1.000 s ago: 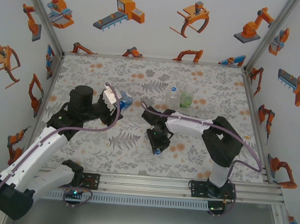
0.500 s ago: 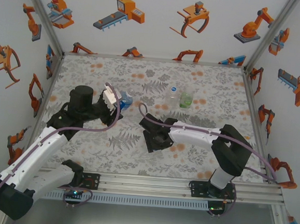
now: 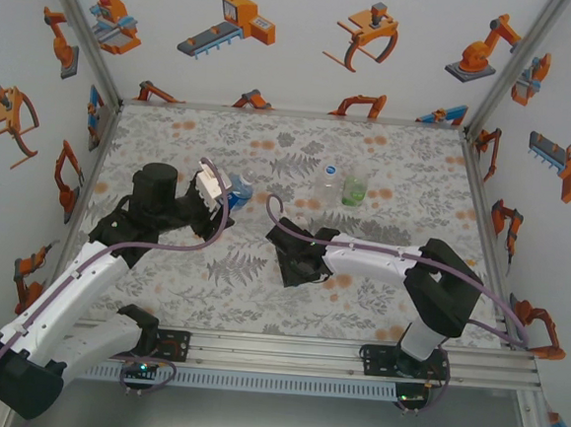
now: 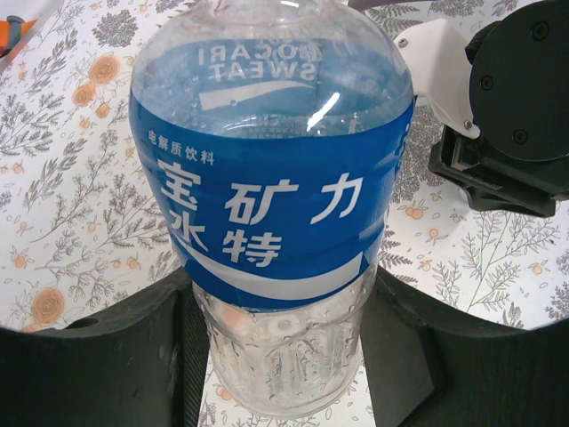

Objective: Screw on the bottle caps

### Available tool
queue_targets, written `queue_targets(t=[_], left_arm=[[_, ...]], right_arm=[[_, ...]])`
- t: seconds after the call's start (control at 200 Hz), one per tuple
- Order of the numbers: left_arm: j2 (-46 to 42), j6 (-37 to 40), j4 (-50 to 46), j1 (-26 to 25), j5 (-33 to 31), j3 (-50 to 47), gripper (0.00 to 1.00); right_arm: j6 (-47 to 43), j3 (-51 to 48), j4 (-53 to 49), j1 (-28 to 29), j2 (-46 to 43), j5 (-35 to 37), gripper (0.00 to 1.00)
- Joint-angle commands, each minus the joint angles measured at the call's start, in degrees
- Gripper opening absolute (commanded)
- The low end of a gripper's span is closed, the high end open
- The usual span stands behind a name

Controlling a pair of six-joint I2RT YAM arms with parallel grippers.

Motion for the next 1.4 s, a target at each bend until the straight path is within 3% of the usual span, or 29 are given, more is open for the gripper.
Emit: queue_targets(t=[0.0,0.716,1.107,1.397], left_arm=[[-0.48,0.75,1.30,0.30,1.11,0.23,0.00],[-0.27,0.93,1.38,0.26,1.20,0.14,0.00],[-0.21,1.05,1.37,0.28,1.68,0.05,0.00],[-0.05,4.50,1.49,-0.17,7.46,-0.82,0.00]], right_arm=[[0.97,-0.66,0.61,0.37,-0.82,1.92,0.40],[0.70,0.14,0.10,0.34,1.18,1.45,0.40],[0.53,-0.33,0.53,0.27,0.69,1.96,0.31],[-4.42,0.30,-0.27,-1.26,-7.56,1.42,0.27]])
